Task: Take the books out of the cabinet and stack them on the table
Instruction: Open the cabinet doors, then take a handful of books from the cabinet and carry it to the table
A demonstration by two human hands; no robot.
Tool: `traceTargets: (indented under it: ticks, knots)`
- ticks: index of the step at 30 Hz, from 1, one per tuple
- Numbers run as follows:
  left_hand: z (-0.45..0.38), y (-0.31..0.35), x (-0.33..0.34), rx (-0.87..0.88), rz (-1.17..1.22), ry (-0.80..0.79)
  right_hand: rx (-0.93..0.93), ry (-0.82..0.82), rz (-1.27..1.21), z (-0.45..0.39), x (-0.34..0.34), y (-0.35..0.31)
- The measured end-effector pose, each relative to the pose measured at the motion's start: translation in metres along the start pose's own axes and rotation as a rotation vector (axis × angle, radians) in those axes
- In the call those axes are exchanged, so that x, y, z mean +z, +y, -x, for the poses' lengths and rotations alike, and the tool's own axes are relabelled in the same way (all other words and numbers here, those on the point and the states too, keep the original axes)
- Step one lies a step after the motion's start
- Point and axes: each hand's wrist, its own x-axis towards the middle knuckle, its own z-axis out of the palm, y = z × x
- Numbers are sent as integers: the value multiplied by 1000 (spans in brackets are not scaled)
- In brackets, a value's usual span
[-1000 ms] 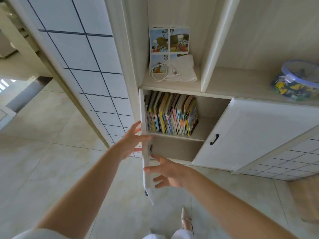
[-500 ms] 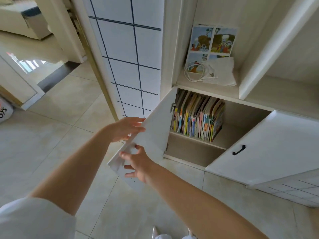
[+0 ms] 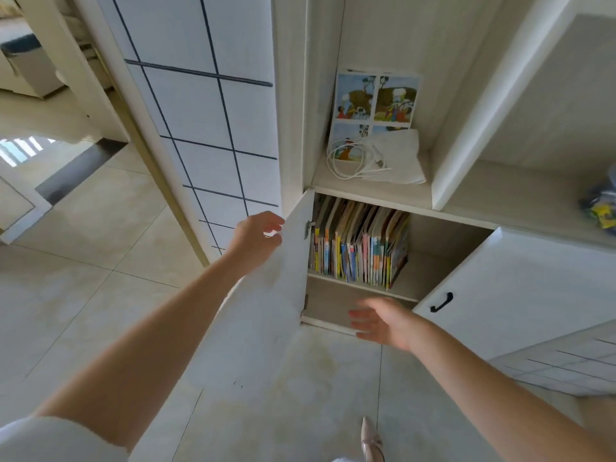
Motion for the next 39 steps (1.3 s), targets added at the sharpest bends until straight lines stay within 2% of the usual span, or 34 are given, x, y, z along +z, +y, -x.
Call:
traceTargets:
  ticks: [2, 6, 12, 14, 16, 20, 26, 31, 34, 37, 39]
  knots:
    - [-2, 16, 18, 77, -30, -2, 9, 67, 1, -8, -33, -9]
    - [-14, 31, 68, 149, -88, -134, -9, 109, 20, -25, -86, -37]
    - [-37, 39, 164, -42, -38, -238, -20, 57, 203, -71, -136, -85]
    - [-46, 40, 195, -101, -17, -241, -32, 16, 283, -88, -148, -100]
    - [-57, 39, 228, -140, 9, -217, -39, 42, 328, -108, -159, -114]
    - [-67, 33, 283, -250, 91, -183, -53, 123, 320, -146, -169, -128]
    - [-75, 19, 343, -371, 215, -136, 12, 122, 209, -194, -154, -122]
    - [-89, -1, 371, -353, 268, -101, -53, 200, 191, -229, -149, -125]
    - [-94, -7, 387, -304, 270, -83, -59, 170, 142, -241, -151, -144]
    - [-99, -10, 403, -240, 289, -40, -99, 197, 287, -250, -145, -163]
    - [-102, -13, 412, -218, 320, -18, -89, 208, 274, -254, -136, -171]
